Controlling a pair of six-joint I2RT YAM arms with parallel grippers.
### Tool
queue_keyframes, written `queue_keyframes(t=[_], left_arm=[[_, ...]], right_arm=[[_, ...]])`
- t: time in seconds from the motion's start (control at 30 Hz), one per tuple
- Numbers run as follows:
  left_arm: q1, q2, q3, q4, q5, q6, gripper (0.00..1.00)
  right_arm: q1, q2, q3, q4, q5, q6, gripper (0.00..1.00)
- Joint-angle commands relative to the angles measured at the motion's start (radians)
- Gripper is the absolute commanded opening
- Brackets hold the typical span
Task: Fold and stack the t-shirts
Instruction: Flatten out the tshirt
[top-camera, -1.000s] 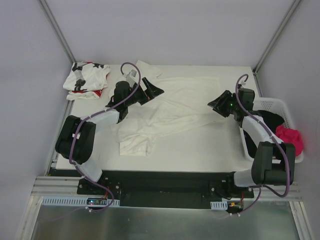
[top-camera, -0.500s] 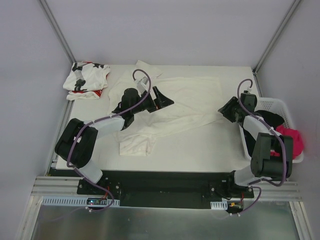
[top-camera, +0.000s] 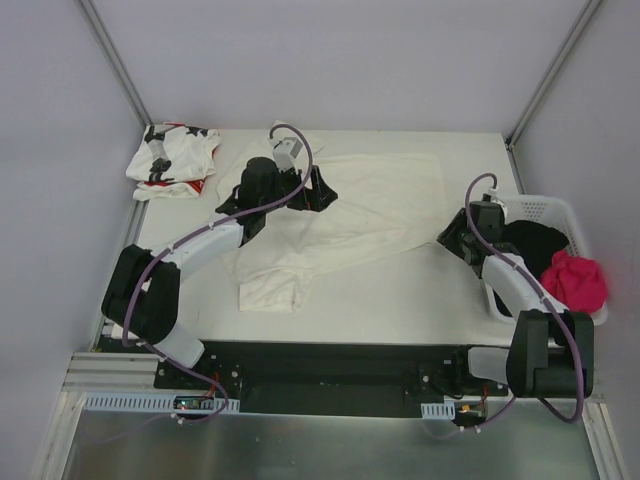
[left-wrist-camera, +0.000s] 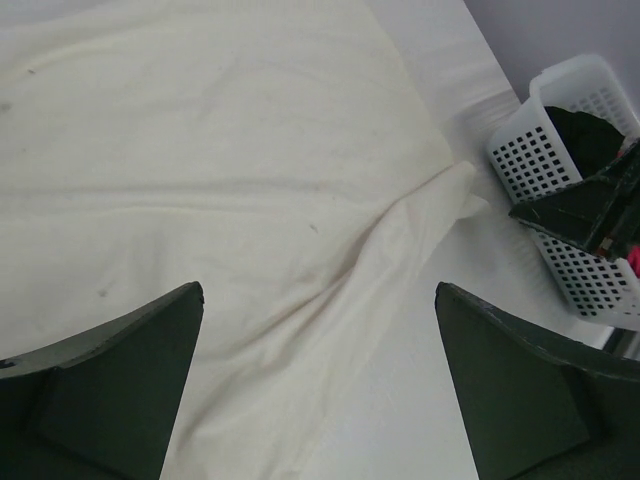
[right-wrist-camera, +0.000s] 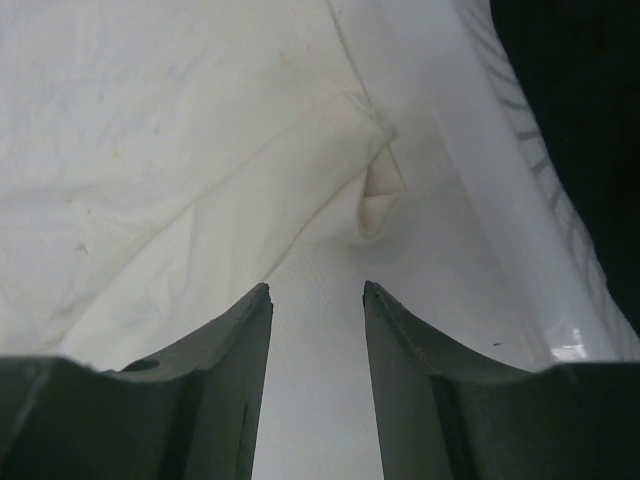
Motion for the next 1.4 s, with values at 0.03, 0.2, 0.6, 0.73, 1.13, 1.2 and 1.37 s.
queue_keyframes(t=[0.03,0.2,0.6,0.73,1.13,1.2,1.37], left_arm=[[0.002,-0.059,0.038,-0.063,-0.040,0.145,0.99],[-0.023,-0.096,-0.012,-0.058,-0.011,0.128,0.99],[0.061,0.044,0.001,0.164,-0.172,-0.014,0.99],[0.150,0.247,0.038,0.413,-0.072,-0.365,0.99],[0.244,0.772,0.159,0.976,0.015,-0.981,0.99],[0.253,0.757,0.132,0.945,0.000,-0.966,0.99],[0.284,0.683,0.040,0.868,-0.034,-0.895,0.99]], right_arm=[[0.101,0.031,0.039,-0.019,0.117,-0.045,0.44],[0.161,0.168,0.096,0.011,0.129,-0.047,0.44],[0.213,0.144,0.166,0.034,0.007,-0.010,0.44],[0.213,0.070,0.153,0.034,0.002,-0.010,0.45],[0.198,-0.059,0.163,0.010,0.005,-0.022,0.47],[0.190,-0.062,0.168,0.007,-0.003,-0.022,0.47],[0.181,-0.074,0.180,0.001,-0.006,-0.020,0.47]])
